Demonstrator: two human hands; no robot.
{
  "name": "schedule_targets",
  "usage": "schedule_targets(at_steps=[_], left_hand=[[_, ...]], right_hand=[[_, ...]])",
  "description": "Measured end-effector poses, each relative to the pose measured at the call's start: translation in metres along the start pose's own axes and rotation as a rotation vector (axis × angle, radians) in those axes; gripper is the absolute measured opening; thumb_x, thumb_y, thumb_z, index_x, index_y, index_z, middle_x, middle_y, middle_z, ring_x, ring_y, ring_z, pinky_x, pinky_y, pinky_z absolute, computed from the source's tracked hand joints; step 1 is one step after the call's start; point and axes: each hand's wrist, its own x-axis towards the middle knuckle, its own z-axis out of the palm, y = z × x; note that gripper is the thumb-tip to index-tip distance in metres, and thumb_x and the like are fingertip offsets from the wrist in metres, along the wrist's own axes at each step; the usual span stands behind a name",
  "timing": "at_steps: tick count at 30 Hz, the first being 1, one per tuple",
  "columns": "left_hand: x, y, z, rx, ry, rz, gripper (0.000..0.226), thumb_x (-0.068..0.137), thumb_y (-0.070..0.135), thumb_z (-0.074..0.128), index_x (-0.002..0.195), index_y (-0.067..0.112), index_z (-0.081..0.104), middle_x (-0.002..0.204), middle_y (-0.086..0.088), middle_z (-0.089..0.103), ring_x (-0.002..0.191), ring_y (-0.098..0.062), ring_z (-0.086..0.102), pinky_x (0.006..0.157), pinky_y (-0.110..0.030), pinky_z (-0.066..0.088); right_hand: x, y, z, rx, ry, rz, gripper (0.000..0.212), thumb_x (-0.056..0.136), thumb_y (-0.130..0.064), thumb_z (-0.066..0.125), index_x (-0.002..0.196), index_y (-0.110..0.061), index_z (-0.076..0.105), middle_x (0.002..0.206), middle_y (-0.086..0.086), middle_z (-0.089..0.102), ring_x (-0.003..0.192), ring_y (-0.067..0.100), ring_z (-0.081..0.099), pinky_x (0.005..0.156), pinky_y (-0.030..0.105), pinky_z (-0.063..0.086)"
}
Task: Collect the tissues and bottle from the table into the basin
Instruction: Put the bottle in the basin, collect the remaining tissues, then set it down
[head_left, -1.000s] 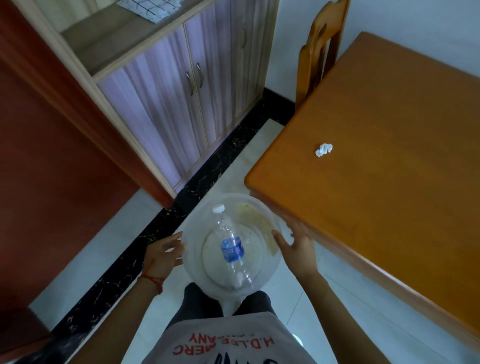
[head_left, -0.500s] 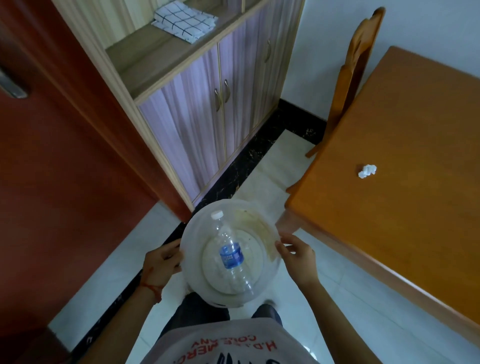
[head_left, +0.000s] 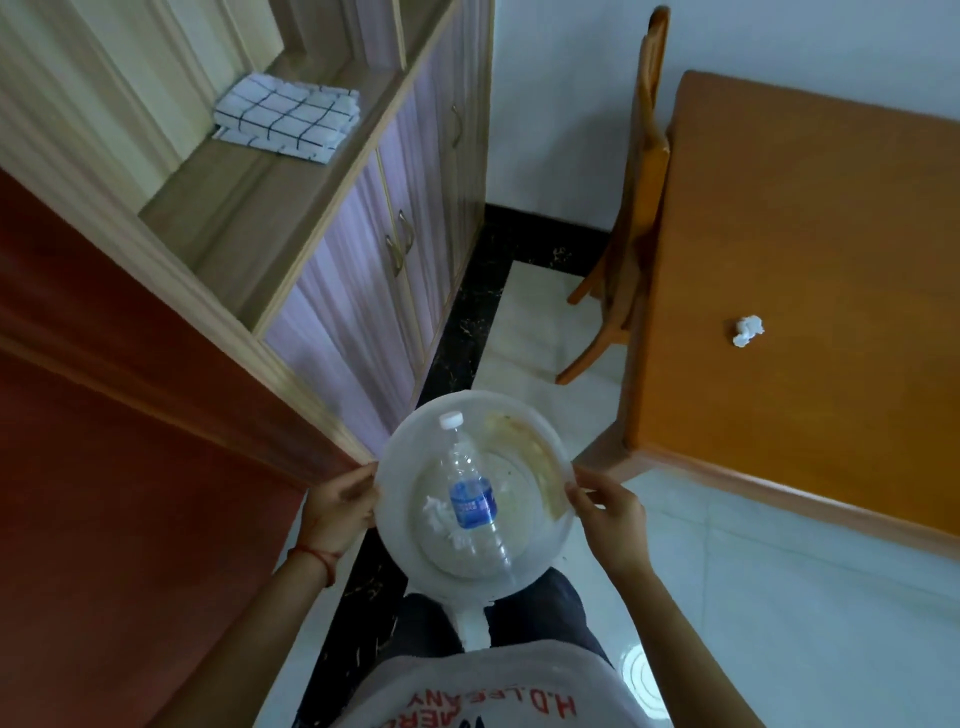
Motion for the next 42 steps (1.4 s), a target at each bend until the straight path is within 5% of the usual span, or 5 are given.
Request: schedule_targets(at_steps=[6,10,15,20,42], left_hand=[[0.061,0.035,0.017,0.054,-0.05,-0.033,0.036,0.083,-0.008,0.054,0.115,0.006,0.06,0.073,0.001,0.069,0.051,-0.002,0.066,0.049,-0.017,0.055],[0.103,0.058,0.037,0.075,-0.058,-0.02,0.033,0.082,-0.004,0.059,0.112,0.009,0.063,0.06,0.012,0.071,0.05,-0.001,0.064,0.051,-0.019,0.053],[0.146,0.1,0.064,0.089,-0.086,-0.015,0.038,0.082,-0.006,0.057,0.118,0.008,0.057,0.067,0.011,0.071,0.056,0.001,0.065,0.05,-0.012,0.053],[0.186,0.136,0.09,0.16,-0.126,0.014,0.038,0.083,-0.002,0.058,0.12,0.002,0.056,0.081,0.003,0.063,0.058,-0.002,0.066,0.049,-0.01,0.052],[0.332,0.228,0.191,0.547,-0.584,0.0,0.04,0.083,-0.006,0.056,0.123,-0.001,0.052,0.079,0.0,0.061,0.056,-0.005,0.064,0.042,-0.011,0.049]], right_hand=[[0.043,-0.022,-0.002,0.016,0.065,0.017,0.024,0.087,-0.023,0.057,0.109,-0.015,0.065,0.093,0.0,0.068,0.076,0.003,0.062,0.058,0.007,0.046],[0.089,-0.03,-0.008,0.035,0.105,0.031,0.026,0.086,-0.027,0.059,0.108,-0.015,0.065,0.09,0.0,0.069,0.073,0.003,0.064,0.052,0.003,0.047],[0.141,-0.048,-0.018,0.077,0.144,0.049,0.027,0.086,-0.026,0.059,0.109,-0.015,0.064,0.09,-0.002,0.067,0.078,0.008,0.063,0.066,0.016,0.053],[0.178,-0.06,-0.029,0.104,0.173,0.063,0.025,0.087,-0.024,0.059,0.11,-0.016,0.063,0.09,-0.004,0.067,0.078,0.002,0.061,0.058,0.002,0.046],[0.214,-0.083,-0.006,0.31,0.572,0.442,0.022,0.089,-0.023,0.055,0.109,-0.015,0.062,0.09,-0.009,0.062,0.075,-0.003,0.06,0.052,0.007,0.047]])
